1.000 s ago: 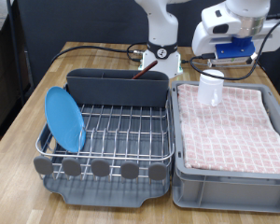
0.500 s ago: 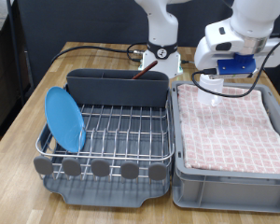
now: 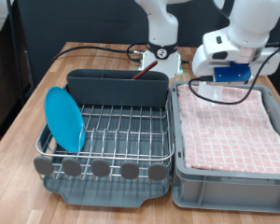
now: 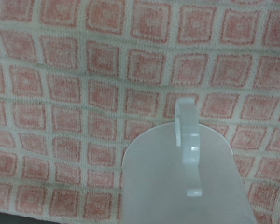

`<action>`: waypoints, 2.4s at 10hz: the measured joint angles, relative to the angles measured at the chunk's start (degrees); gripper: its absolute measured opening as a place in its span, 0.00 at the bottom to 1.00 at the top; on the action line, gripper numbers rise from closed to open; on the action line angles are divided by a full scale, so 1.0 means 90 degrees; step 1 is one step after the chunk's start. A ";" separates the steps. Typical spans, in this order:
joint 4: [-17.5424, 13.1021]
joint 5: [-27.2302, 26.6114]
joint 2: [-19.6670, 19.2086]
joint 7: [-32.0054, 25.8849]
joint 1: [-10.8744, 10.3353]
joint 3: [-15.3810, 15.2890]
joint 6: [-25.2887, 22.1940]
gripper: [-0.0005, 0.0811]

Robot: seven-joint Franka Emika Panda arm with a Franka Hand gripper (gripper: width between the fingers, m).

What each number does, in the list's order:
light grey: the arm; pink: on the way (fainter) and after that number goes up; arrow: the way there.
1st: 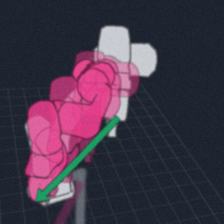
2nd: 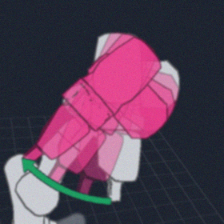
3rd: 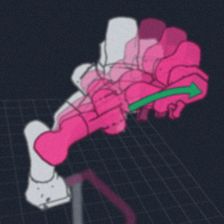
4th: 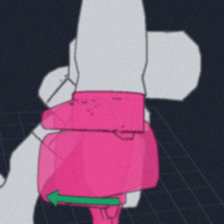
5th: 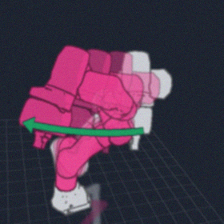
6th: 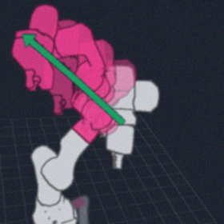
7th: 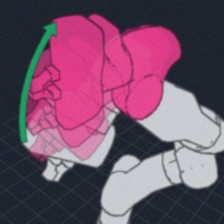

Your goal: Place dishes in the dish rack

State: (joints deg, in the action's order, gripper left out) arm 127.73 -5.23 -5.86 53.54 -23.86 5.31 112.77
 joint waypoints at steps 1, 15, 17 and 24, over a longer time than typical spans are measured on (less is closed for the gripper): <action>0.0095 0.0000 -0.0001 -0.0007 0.0003 0.0008 0.0085 0.99; 0.0745 -0.0087 -0.0252 -0.0265 0.0058 0.0090 0.1080 0.99; 0.0759 -0.0139 -0.0287 -0.0265 0.0058 0.0089 0.1106 0.73; 0.0946 -0.0266 -0.0295 -0.0264 0.0049 0.0047 0.1350 0.09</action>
State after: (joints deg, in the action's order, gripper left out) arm 136.25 -7.63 -8.52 51.16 -23.42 5.73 124.92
